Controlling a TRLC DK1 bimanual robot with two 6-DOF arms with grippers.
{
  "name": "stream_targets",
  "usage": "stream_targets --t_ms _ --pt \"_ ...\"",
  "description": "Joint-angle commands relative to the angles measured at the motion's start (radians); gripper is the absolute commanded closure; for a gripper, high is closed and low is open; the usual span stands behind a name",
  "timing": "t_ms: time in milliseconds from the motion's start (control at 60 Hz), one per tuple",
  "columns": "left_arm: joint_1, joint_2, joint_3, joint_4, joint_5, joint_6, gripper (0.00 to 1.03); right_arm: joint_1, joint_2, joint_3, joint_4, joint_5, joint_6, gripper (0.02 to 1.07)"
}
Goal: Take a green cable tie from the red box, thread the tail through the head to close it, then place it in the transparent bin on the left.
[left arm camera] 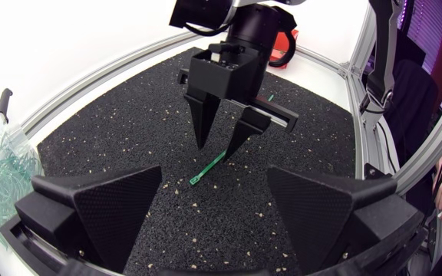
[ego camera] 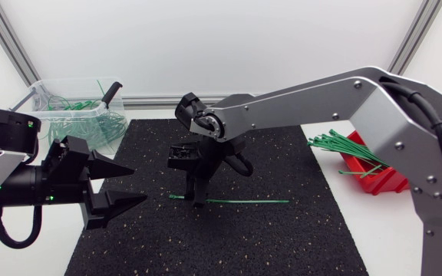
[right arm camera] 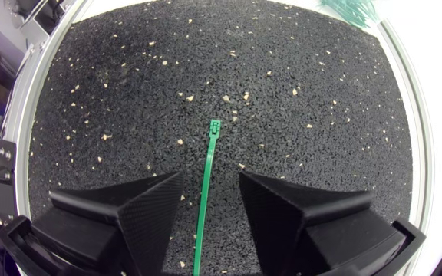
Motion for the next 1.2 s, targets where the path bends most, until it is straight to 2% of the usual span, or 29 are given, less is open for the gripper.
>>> stream_targets --t_ms 0,150,217,333,450,550,583,817,1083,1183 --pt "0.010 -0.011 -0.030 -0.002 0.009 0.033 0.08 0.007 0.040 0.024 -0.018 0.013 0.000 0.61" --pt "0.012 -0.011 -0.036 0.009 0.012 0.034 0.07 -0.001 0.061 0.016 -0.027 0.017 0.003 0.61" --pt "0.012 -0.011 -0.037 0.011 0.013 0.034 0.07 0.001 0.066 0.013 -0.034 0.017 0.004 0.66" --pt "0.012 -0.011 -0.039 0.011 0.016 0.033 0.08 0.002 0.072 0.013 -0.046 0.019 0.009 0.67" --pt "0.012 -0.011 -0.039 0.011 0.016 0.033 0.08 0.005 0.083 0.018 -0.058 0.017 0.012 0.79" --pt "0.012 -0.011 -0.040 0.011 0.018 0.031 0.08 0.005 0.098 0.027 -0.070 0.017 0.015 0.83" --pt "0.012 -0.009 -0.040 0.011 0.018 0.031 0.08 0.004 0.103 0.030 -0.073 0.017 0.015 0.88" --pt "0.012 -0.009 -0.039 0.011 0.018 0.027 0.08 0.001 0.095 0.018 -0.096 0.013 0.015 0.92" --pt "0.012 -0.011 -0.039 0.011 0.018 0.027 0.08 -0.007 -0.015 -0.070 -0.058 0.025 0.016 0.96" --pt "0.012 -0.009 -0.039 0.012 0.018 0.027 0.07 -0.015 -0.057 -0.102 -0.024 0.059 0.024 0.96"
